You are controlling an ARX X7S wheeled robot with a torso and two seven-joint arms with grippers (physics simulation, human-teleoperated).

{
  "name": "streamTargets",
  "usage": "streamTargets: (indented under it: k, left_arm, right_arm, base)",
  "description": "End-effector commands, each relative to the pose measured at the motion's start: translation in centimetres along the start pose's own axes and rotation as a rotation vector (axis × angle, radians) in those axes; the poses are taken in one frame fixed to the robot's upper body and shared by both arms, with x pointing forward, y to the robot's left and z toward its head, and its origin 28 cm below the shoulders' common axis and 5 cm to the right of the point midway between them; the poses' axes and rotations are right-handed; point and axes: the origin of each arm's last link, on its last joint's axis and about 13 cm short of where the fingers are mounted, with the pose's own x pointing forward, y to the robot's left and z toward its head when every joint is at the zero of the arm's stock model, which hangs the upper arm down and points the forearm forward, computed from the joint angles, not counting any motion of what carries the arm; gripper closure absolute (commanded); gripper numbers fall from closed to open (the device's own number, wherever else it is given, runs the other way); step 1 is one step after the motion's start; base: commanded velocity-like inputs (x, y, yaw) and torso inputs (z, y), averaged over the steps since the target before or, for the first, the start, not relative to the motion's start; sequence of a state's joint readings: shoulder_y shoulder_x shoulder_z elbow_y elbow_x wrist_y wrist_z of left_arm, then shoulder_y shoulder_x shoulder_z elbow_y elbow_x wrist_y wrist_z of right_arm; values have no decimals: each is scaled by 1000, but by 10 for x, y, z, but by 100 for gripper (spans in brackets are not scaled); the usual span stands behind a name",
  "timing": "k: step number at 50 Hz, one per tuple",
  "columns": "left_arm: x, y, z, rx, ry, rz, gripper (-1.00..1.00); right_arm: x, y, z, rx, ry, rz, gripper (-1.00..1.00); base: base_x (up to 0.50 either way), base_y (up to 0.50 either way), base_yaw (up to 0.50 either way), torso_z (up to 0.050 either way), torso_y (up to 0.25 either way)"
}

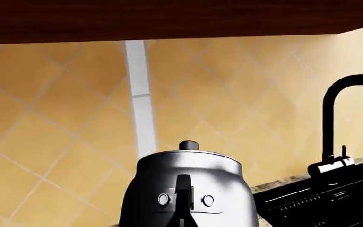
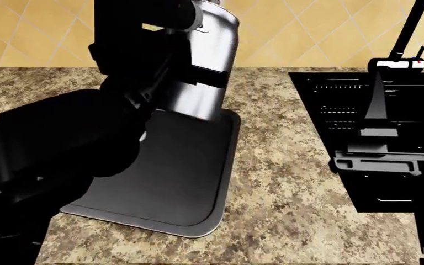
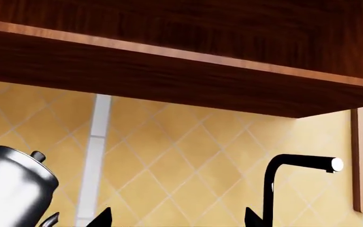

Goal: Pick the kettle from the counter and place it on the tray. Then pick the mug from the cabinet and place it on the tray. Then close the cabinet doors.

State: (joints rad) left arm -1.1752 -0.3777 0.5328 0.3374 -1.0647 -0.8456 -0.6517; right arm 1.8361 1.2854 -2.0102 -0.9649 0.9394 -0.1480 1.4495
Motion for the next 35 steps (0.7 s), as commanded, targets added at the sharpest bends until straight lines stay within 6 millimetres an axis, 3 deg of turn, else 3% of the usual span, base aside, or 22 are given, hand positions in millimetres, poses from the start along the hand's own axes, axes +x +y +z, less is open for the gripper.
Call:
streamTargets:
  k: [1,13,21,35]
  left_arm:
    - [7,21,-18,22,26,76,100]
    - [16,17,-60,17,127,54,100]
    - [14,16,-67,12,143,44,100]
    - [-13,23,-73,-13,130,58,100]
  right_arm:
    - [3,3,-2,2,6,8,-100]
    - [4,5,-6,1,17,15,-100]
    - [4,5,-7,2,21,15,-100]
    - [4,7,-9,1,23,20,-100]
  base:
    - [0,0,0,0,0]
    - [0,0,0,0,1]
    - [0,0,0,0,0]
    - [0,0,0,1,1]
